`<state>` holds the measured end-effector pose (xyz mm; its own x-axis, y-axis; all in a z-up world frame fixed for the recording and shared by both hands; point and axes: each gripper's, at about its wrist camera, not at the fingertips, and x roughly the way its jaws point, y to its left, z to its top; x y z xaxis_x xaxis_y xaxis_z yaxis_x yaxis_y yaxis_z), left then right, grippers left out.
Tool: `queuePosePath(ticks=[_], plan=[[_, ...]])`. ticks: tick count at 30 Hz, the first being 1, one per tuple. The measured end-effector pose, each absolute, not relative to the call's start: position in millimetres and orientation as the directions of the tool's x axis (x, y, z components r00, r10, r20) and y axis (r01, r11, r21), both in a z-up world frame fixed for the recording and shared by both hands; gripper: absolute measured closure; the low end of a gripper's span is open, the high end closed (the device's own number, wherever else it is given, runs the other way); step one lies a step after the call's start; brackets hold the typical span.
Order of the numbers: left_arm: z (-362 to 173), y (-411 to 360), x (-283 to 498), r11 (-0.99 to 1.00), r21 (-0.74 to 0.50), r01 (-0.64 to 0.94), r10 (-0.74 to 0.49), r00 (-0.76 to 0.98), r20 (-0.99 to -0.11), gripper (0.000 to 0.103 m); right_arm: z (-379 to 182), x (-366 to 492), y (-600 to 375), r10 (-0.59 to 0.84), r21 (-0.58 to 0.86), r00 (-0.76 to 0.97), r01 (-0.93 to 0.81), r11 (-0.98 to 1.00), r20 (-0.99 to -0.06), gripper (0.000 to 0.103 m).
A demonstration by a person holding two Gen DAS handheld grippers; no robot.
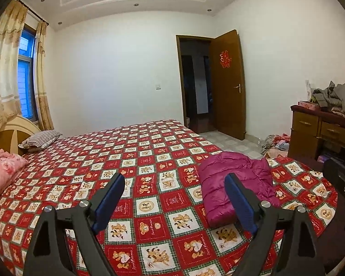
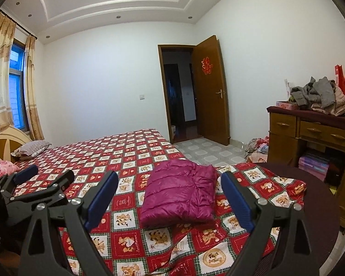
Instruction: Fold large clothes
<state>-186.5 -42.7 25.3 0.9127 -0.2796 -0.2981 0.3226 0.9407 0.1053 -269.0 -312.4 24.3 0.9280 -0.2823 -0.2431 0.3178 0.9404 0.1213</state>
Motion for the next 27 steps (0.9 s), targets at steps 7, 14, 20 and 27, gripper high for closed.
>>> queuePosePath(ticks=[7, 14, 20, 27], plan=[[25.3, -42.3, -185.8, 0.940, 0.106, 0.324, -0.280, 0.912, -0.299, 0.014, 24.4, -268.8, -313.6, -0.285, 0.120, 0.927, 0.320, 0.940, -0.244, 0.010], [26.6, -41.4, -186.4, 0.941, 0.105, 0.320, -0.279, 0.915, -0.290, 0.014, 24.9, -269.1, -314.5, -0.284, 0.122, 0.927, 0.320, 0.939, -0.244, 0.010], [27.3, -42.5, -187.4, 0.942, 0.107, 0.318, -0.277, 0.917, -0.287, 0.014, 25.1, -269.4, -314.8, -0.285, 0.123, 0.928, 0.320, 0.939, -0.242, 0.010], [29.8, -42.1, -189.6, 0.943, 0.106, 0.314, -0.276, 0.921, -0.273, 0.013, 24.5, -269.6, -316.7, -0.287, 0.123, 0.927, 0.322, 0.939, -0.240, 0.010]])
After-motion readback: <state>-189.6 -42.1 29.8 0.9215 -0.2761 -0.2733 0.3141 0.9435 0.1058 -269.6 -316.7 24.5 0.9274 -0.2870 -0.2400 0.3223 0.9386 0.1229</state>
